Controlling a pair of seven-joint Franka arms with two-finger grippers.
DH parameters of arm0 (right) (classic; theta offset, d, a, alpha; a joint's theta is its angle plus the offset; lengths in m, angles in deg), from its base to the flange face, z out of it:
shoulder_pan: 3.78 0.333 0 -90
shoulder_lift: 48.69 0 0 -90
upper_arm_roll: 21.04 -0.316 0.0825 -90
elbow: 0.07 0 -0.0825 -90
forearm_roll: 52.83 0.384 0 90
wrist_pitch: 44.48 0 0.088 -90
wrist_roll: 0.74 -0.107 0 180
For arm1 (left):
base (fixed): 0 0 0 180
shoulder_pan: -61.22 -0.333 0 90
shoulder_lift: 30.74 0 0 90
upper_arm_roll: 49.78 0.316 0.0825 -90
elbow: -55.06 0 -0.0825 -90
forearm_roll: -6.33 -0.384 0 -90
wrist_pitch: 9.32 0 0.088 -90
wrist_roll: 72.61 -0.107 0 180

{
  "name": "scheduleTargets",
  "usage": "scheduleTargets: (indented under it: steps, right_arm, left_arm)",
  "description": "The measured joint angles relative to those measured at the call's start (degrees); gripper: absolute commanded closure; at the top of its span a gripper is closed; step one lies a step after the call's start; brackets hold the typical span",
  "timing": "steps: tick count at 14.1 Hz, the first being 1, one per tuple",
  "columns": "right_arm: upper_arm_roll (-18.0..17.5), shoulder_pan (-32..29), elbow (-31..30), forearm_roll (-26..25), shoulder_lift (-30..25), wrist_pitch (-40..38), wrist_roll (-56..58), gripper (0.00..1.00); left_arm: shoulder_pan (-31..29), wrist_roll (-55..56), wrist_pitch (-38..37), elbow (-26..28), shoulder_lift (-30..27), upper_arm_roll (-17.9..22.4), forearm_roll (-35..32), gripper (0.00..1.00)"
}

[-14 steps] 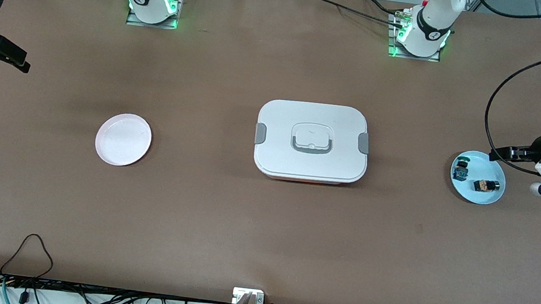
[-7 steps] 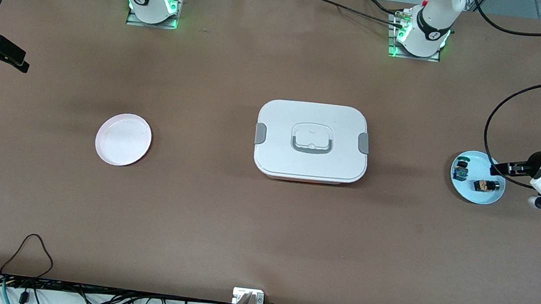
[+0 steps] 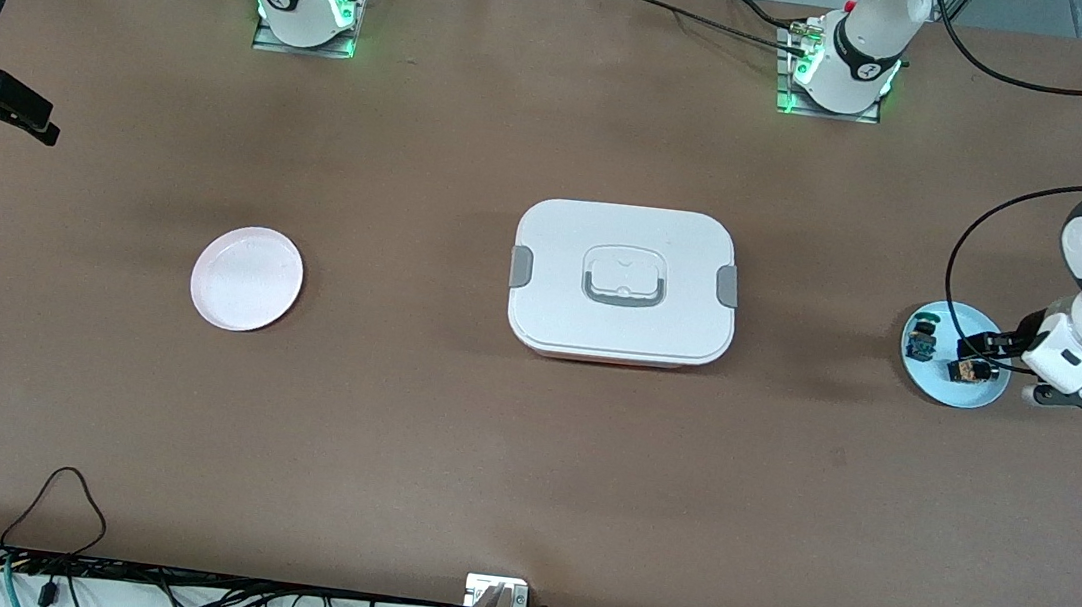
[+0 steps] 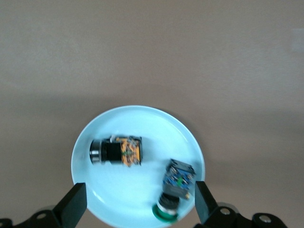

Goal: Transfer orange switch to right arm and place
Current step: 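Grasp the orange-and-black switch with the left gripper, then lift the switch with the left gripper while the right gripper reaches inward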

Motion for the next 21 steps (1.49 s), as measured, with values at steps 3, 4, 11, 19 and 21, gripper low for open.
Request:
scheduleTargets:
  steps: [3,4,11,19,21]
  right_arm:
    - [0.0,0.0,0.0,0.0,0.0,0.0,0.0,0.00]
    - [0.0,0.0,0.0,0.0,0.0,0.0,0.0,0.00]
    - [0.0,0.1,0.0,0.0,0.1,0.0,0.0,0.00]
    - [0.0,0.2,0.0,0.0,0.2,-0.1,0.0,0.00]
    - [0.0,0.2,0.0,0.0,0.2,-0.1,0.0,0.00]
  left_arm:
    - [-2.5,-4.0,7.0,1.7,3.3,0.0,0.0,0.00]
    - [-3.1,-4.7,8.2,2.1,4.2,0.0,0.0,0.00]
    - [-4.4,-6.0,16.1,3.6,8.6,0.0,0.0,0.00]
    - [-4.5,-6.0,18.0,3.5,9.7,0.0,0.0,0.79]
    - [-4.5,-6.0,17.8,3.1,9.4,-0.2,0.0,0.79]
